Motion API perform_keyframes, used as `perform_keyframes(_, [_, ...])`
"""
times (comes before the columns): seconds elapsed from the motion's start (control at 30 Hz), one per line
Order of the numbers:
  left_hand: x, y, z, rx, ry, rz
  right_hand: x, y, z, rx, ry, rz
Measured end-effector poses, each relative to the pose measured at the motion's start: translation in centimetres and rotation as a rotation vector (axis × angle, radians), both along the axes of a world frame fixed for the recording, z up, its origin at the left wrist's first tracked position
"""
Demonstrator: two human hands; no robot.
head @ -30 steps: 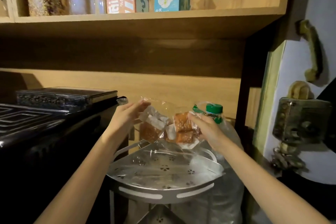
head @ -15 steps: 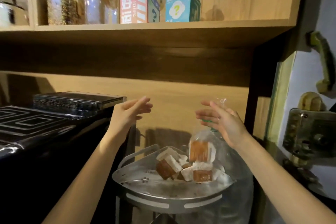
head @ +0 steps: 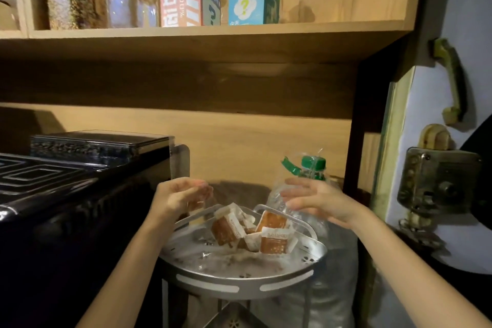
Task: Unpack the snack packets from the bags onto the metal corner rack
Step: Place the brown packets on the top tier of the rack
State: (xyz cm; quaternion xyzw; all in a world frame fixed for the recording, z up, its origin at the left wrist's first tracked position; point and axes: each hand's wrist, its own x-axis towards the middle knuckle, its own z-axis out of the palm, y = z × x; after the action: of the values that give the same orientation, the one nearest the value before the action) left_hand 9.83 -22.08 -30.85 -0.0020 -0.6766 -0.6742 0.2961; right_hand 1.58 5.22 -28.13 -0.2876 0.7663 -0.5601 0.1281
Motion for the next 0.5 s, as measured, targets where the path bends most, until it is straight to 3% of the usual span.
perform_keyframes(0.07, [-0.2,0.4,0.4,0.017,-0.017,0.011,0.0,0.4,-0.9,0.154,0.058,-0.036])
perform_keyframes(0.2, [-0.2,0.8,1.7,-0.015,-0.010,0.048,0.2,0.0,-0.6,-0.157,0.065,-0.181])
perform_keyframes(0.33, [-0.3,0.8,3.7,-0.098,0.032,0.090,0.5,-1.2,0.2,-0.186,0.232,-0.281])
perform_keyframes(0.5, [-0.2,0.7,6.6,-0.165,0.068,0.104,0.6,-1.6,1.3,-0.297,0.237,-0.298])
